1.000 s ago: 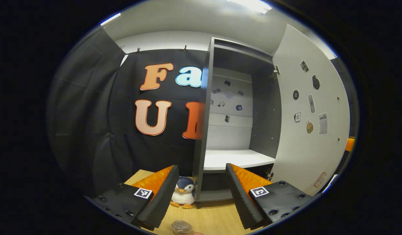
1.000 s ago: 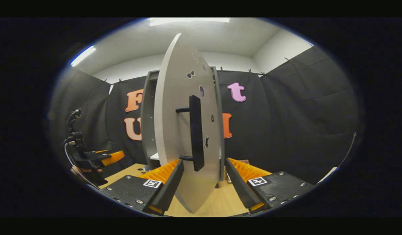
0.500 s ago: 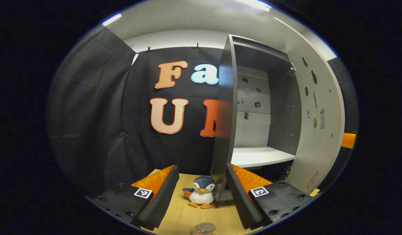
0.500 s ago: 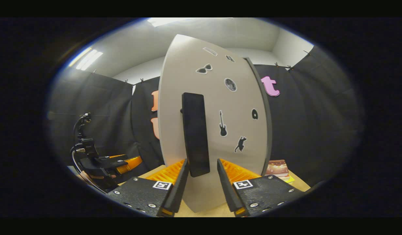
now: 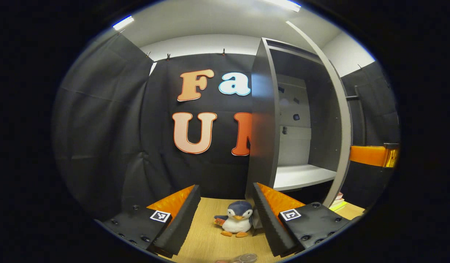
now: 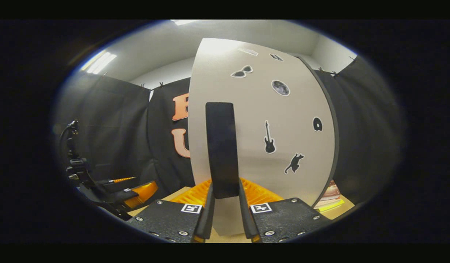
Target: Open the cabinet door with the right hand, grasp the bottle in the cabinet with the left hand and place it on the coaster, then close the cabinet door with the right hand.
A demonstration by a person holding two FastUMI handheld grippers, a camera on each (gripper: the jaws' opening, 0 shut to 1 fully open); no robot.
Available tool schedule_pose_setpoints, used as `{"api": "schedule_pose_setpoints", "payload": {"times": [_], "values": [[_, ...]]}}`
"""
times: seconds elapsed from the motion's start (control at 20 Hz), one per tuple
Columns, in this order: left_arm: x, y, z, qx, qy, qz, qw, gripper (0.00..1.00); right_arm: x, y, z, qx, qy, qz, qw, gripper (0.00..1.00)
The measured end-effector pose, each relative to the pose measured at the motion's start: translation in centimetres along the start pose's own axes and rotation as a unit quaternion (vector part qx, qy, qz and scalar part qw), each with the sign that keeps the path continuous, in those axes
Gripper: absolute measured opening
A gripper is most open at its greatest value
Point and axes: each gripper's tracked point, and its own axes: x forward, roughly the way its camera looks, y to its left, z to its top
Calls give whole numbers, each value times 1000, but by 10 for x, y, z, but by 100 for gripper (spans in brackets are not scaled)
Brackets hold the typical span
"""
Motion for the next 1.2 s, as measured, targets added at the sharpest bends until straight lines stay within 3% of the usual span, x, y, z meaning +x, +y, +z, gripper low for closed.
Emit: {"api": "schedule_pose_setpoints", "payload": {"times": [0.65, 0.85, 1.2], "values": [[43, -3, -23, -25, 23, -68, 997, 93, 50, 7, -5, 18, 7, -33, 999, 34], [55, 3, -7, -27, 6, -71, 997, 93, 62, -4, -4, -6, 6, -53, 999, 31], [53, -3, 0, -33, 7, -79, 996, 93, 70, -3, -5, -14, 8, -53, 998, 36]]}}
